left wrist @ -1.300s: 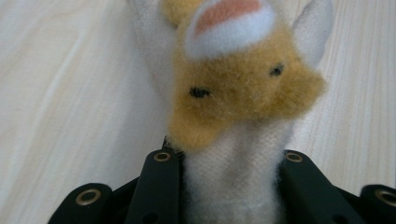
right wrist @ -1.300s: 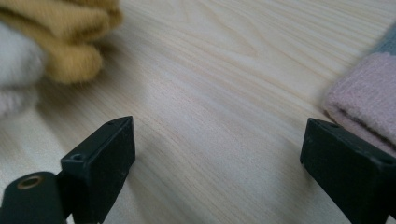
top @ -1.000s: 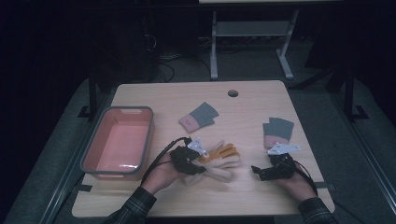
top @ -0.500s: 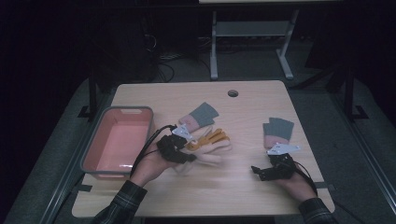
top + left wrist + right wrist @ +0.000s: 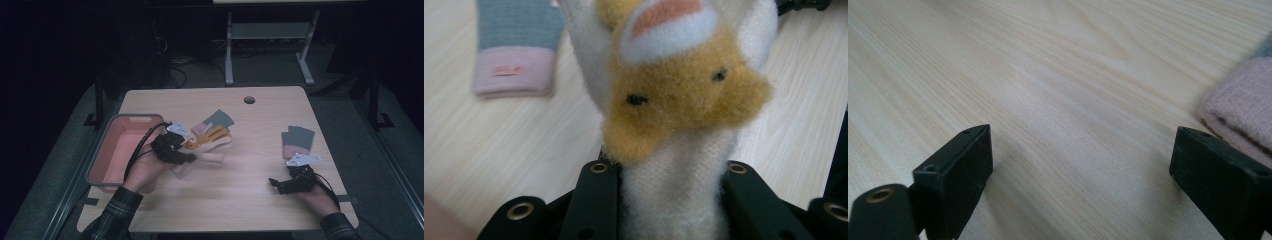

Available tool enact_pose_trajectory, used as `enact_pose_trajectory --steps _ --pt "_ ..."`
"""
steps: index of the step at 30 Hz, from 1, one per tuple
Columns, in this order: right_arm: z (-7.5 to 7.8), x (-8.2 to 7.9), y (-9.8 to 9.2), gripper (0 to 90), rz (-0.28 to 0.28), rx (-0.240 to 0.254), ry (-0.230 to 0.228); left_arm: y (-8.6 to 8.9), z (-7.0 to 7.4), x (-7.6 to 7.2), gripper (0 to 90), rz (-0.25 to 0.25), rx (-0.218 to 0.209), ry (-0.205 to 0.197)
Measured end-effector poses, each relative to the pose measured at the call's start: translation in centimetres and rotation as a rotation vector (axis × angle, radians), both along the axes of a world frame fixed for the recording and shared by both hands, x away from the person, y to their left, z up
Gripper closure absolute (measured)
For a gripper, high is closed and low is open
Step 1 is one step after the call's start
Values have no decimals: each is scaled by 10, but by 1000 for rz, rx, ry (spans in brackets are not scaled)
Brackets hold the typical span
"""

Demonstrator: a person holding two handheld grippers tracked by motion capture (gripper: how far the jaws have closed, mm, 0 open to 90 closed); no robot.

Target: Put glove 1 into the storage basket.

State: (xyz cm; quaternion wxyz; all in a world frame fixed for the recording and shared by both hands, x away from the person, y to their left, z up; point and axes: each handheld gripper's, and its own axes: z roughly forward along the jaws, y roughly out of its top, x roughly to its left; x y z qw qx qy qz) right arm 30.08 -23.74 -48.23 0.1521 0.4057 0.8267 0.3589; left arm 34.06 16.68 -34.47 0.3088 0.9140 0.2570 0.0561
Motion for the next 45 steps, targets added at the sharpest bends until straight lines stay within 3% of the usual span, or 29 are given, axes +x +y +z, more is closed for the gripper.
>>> enact_pose_trajectory --steps 15,23,30,34,45 --pt "0 0 0 99 0 0 0 63 28 2 713 148 -8 -36" --pt "0 0 0 99 0 -1 1 94 32 2 713 231 -28 -44" --pt "0 0 0 99 0 -2 2 131 27 2 713 319 -23 -36" --pt "0 0 0 99 0 -2 2 142 23 3 712 356 -20 -30" --pt "0 0 0 99 1 -2 1 167 -4 14 711 473 57 -1"
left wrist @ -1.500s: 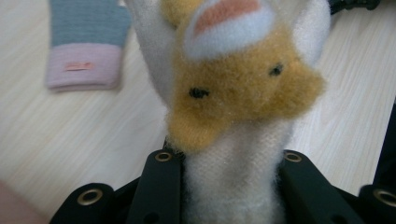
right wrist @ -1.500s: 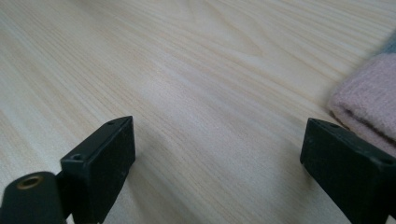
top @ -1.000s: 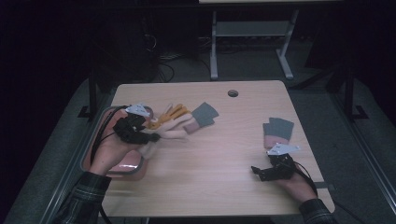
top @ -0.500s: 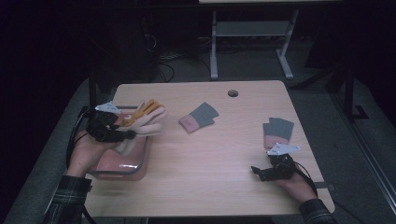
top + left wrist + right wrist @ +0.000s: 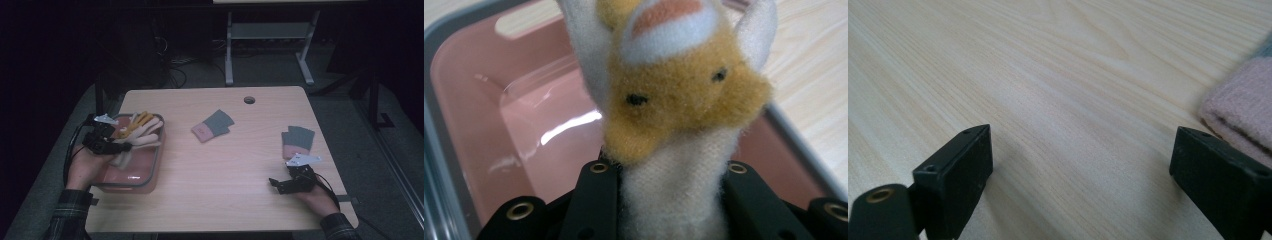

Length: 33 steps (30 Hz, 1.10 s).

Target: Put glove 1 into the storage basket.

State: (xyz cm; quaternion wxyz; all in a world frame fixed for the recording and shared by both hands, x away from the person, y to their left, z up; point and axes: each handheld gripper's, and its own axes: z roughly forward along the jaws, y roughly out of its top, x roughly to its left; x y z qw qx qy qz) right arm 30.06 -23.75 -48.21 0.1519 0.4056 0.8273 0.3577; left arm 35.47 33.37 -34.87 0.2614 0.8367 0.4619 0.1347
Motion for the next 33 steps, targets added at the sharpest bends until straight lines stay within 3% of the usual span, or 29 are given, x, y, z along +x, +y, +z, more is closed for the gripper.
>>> enact_pose_trajectory --steps 6,14,20,28,31,33 --pt "0 0 0 99 0 0 0 5 -18 8 711 29 57 39" --pt "0 0 0 99 0 0 0 5 -43 17 707 29 72 102" --pt "0 0 0 99 0 0 0 0 -58 25 702 14 111 153" --pt "0 0 0 99 0 0 0 -2 -72 31 689 12 129 198" --pt "0 0 0 99 0 0 -1 0 -74 31 654 10 127 192" --pt "0 0 0 99 0 0 0 1 -75 31 544 15 119 191"
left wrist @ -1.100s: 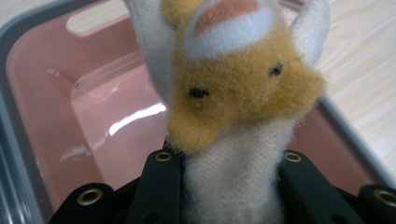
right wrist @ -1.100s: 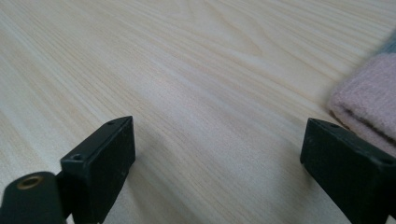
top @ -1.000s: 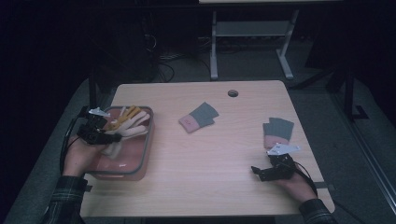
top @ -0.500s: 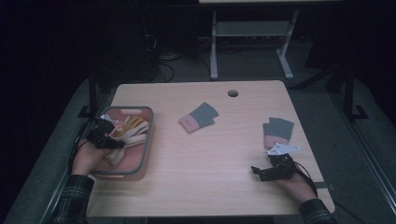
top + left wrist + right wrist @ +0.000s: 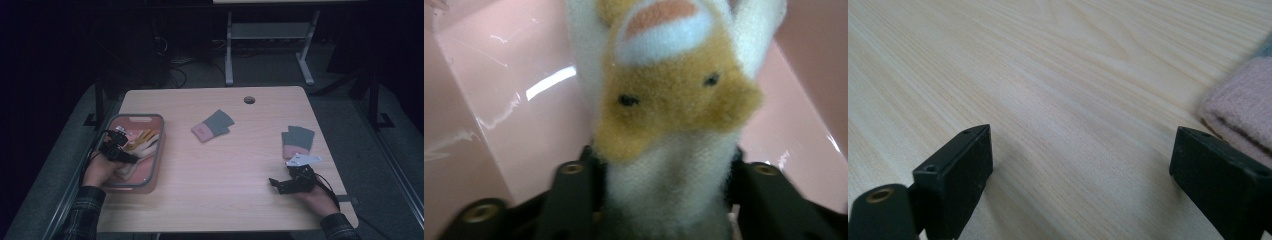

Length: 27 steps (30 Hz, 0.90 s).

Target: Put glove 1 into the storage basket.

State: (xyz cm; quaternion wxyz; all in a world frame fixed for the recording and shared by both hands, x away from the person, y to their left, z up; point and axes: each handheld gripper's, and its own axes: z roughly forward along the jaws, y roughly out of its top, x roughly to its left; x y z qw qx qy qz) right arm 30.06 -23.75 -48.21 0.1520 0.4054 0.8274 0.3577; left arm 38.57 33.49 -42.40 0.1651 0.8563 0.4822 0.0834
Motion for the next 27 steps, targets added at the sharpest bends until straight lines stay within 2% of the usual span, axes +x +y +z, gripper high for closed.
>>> enact_pose_trajectory --steps 3,4,5,7,10,17,18,19,20,22,24,27 --pt "0 0 0 99 -1 2 0 0 -3 0 408 -2 -19 15" --pt "0 0 0 99 0 1 -1 0 -3 0 408 -2 -20 15" --pt "0 0 0 99 0 1 -1 -2 -3 -2 335 -7 -19 6" --pt "0 0 0 99 0 1 -1 -3 -2 -2 299 -7 -13 -1" --pt "0 0 0 99 0 1 -1 -1 5 -2 189 3 -16 -24" --pt "0 0 0 99 0 1 -1 -4 27 -8 137 -20 -58 -77" --pt "0 0 0 99 0 1 -1 -5 31 -10 133 -26 -75 -92" --pt "0 0 0 99 0 1 -2 -7 39 -12 133 -38 -110 -111" --pt "0 0 0 99 0 1 -2 -7 39 -12 133 -38 -110 -111" --pt "0 0 0 99 0 1 -2 -10 47 -13 133 -48 -119 -139" --pt "0 0 0 99 0 1 -1 -16 53 -16 133 -58 -150 -160" --pt "0 0 0 99 0 1 -2 -29 61 -19 133 -88 -173 -180"
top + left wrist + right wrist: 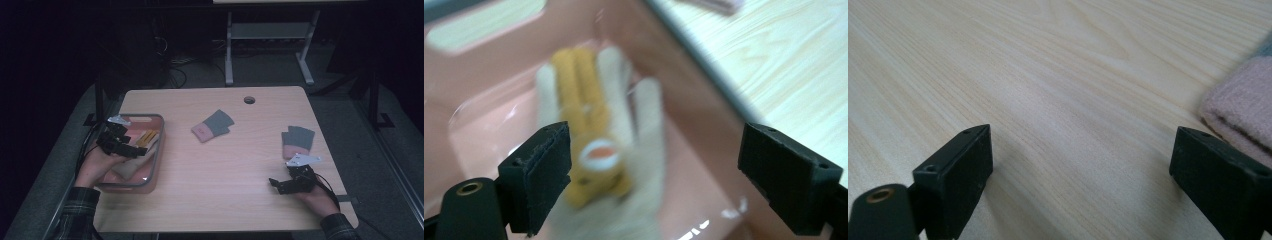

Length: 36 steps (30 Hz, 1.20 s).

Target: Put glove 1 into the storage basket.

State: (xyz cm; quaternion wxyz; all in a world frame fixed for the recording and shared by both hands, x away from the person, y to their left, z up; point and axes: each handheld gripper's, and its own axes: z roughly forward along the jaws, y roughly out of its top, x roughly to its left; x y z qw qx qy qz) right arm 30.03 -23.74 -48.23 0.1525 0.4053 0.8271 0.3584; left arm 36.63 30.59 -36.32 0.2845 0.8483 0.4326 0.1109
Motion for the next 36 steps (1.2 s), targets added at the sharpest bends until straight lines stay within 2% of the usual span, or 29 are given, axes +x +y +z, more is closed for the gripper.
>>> enact_pose_trajectory --steps 9,13,18,24,31,36 --pt "0 0 0 99 0 0 0 -47 11 -9 134 -90 -68 -43" --pt "0 0 0 99 0 2 2 -68 9 -15 134 -116 -99 -59" --pt "0 0 0 99 0 2 2 -94 4 -23 134 -153 -118 -77" --pt "0 0 0 99 0 1 2 -119 -11 -31 137 -187 -108 -87" --pt "0 0 0 98 0 1 2 -141 -34 -41 138 -219 -89 -78" --pt "0 0 0 98 6 1 2 -150 -50 -46 137 -243 -55 -72"
